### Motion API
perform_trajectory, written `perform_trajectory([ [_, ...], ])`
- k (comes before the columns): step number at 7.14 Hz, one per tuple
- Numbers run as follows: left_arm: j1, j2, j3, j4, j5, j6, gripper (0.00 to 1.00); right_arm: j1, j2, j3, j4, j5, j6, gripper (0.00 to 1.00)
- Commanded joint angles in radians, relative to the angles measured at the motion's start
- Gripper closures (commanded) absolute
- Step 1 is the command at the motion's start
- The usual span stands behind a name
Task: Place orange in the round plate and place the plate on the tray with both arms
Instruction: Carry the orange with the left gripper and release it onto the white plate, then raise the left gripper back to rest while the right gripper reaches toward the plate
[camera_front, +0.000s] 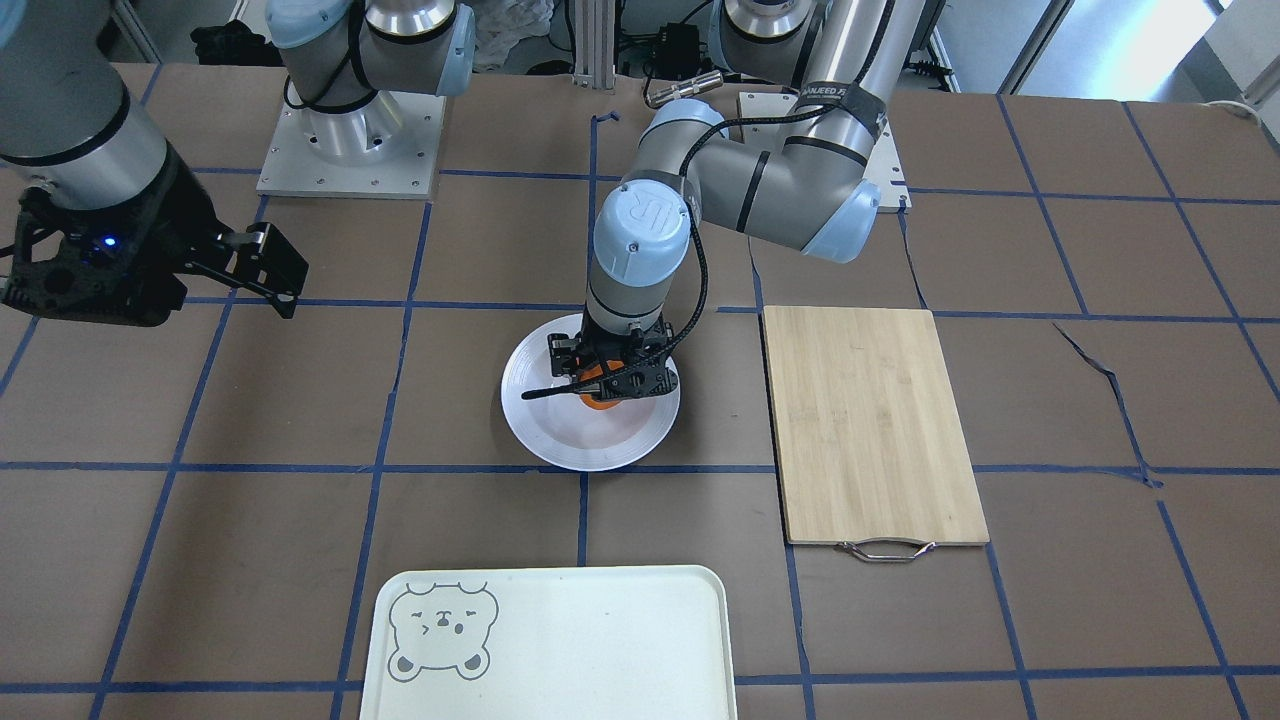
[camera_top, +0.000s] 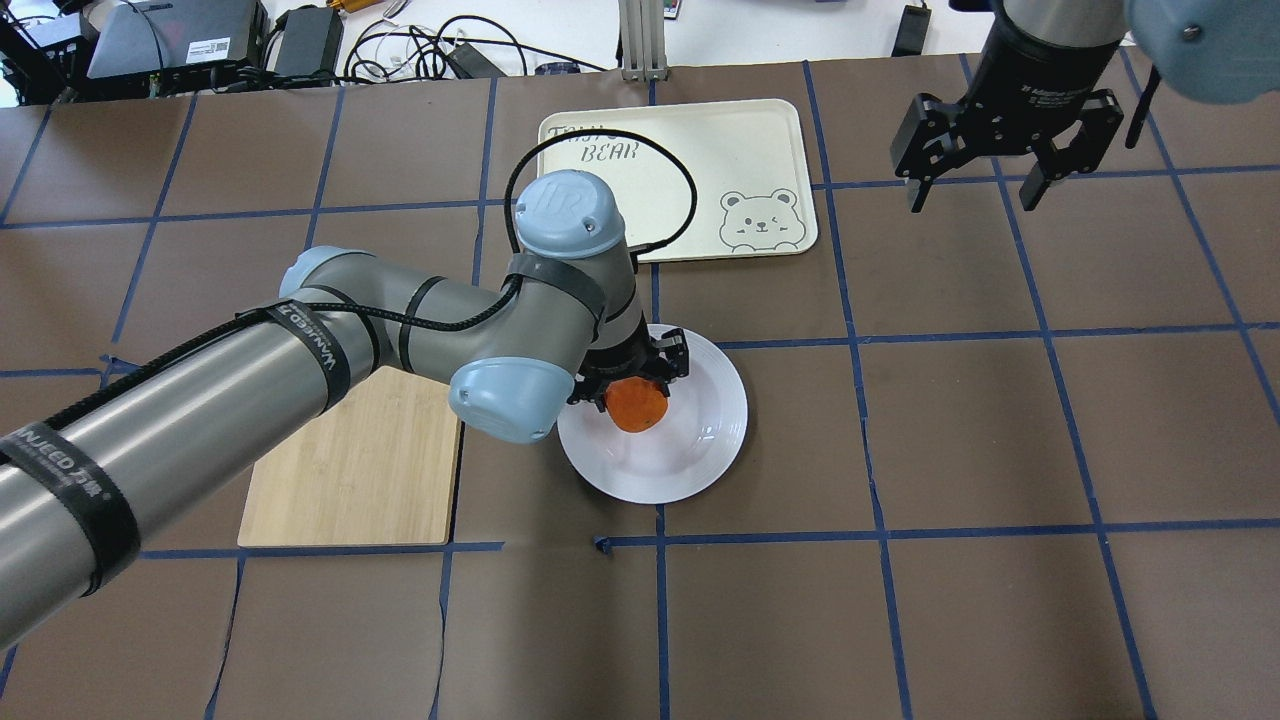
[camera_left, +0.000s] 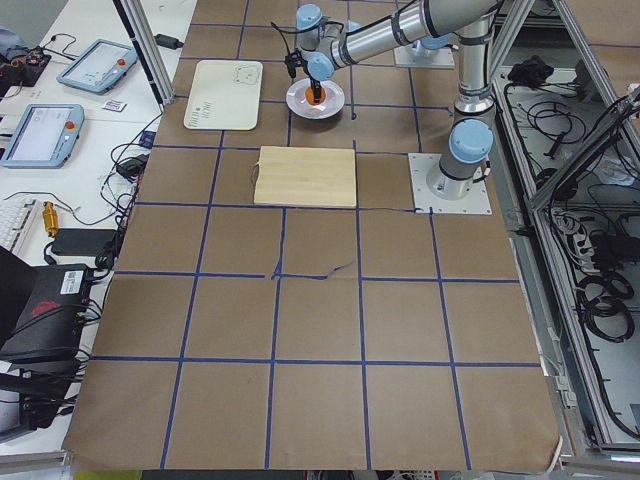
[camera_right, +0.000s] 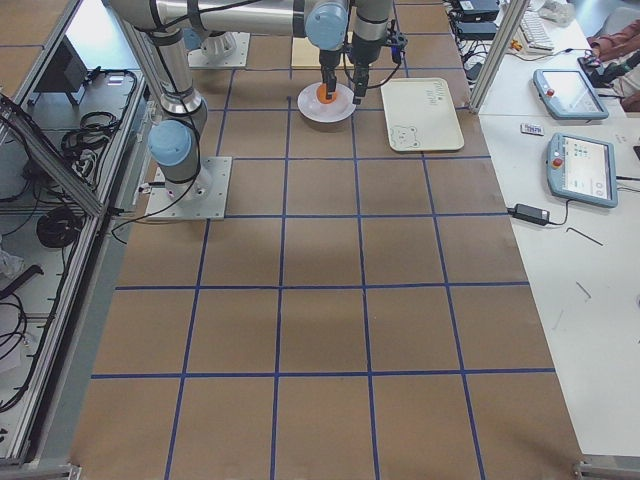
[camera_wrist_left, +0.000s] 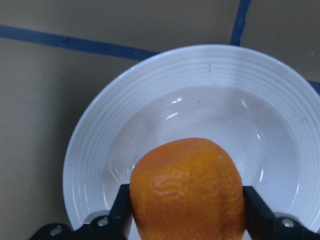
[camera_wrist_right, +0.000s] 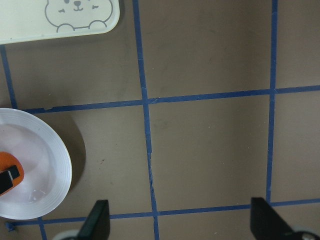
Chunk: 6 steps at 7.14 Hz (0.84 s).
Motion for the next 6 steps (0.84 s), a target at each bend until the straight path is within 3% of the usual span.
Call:
perform_trajectory([
  [1,-0.001,0.005,0.009,0.009,0.001,0.004,0.00,-0.026,0.002,0.000,0.014,-0.007,0.005,0.00],
  [2,0.023,0.034,0.063,-0.007,-0.001,0.004,0.00,-0.027,0.005,0.002,0.011,-0.007,0.007,0.00],
  [5,0.136,0.132,0.349,-0.483,-0.002,0.117,0.00,-0.033,0.048,0.032,-0.008,0.039,-0.016,0.00],
  [6,0.144,0.181,0.409,-0.579,0.001,0.165,0.00,-0.033,0.097,0.045,-0.076,0.195,-0.145,0.00],
])
